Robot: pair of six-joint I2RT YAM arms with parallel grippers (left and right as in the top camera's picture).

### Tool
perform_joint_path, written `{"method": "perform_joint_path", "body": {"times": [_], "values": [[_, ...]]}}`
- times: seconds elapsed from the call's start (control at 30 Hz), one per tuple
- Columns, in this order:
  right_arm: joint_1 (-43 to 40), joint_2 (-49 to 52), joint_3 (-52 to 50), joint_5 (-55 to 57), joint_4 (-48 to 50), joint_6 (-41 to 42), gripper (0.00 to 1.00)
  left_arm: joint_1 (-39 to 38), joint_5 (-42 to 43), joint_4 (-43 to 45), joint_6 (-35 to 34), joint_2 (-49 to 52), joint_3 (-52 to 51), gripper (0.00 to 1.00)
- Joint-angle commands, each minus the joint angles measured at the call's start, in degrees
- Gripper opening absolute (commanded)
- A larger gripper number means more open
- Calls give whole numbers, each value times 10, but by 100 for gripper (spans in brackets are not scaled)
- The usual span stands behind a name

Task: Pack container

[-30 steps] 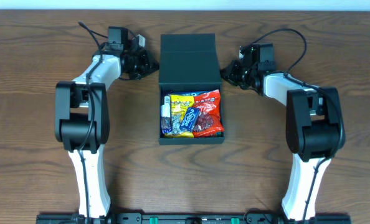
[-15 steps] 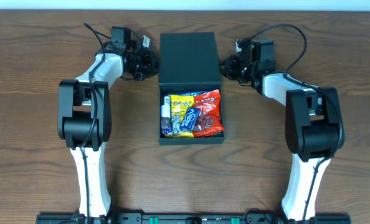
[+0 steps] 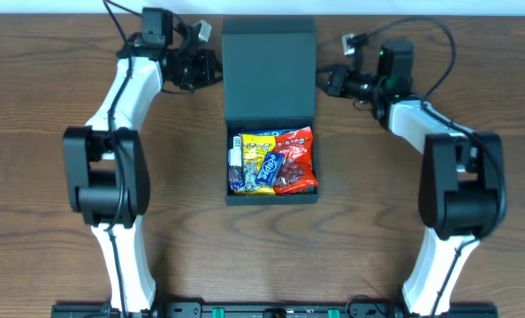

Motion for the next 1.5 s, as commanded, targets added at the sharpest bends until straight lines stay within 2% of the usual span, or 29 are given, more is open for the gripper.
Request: {"method": "perform_joint_path", "body": {"times": [0.0, 0.1, 0.3, 0.67, 0.93, 1.17, 1.47], "values": [[0, -37, 4, -78, 1, -43, 2, 0, 12, -14, 59, -56, 16, 6], [0, -42, 4, -119, 1, -50, 1, 0, 10, -39, 95, -89, 16, 6], [1, -47, 4, -180, -14, -56, 2, 1, -71, -138, 175, -159, 16, 6], [4, -47, 4, -202, -155, -101, 2, 1, -80, -257, 265, -196, 16, 6], [2, -47, 4, -179, -242, -158, 2, 1, -99, -273, 267, -197, 16, 6], [-19, -66, 4, -63, -260, -161, 2, 1, -155, -276, 204, -206, 16, 6], [-23, -191, 4, 85, -280, -214, 2, 1, -201, -358, 183, -301, 16, 6]]}}
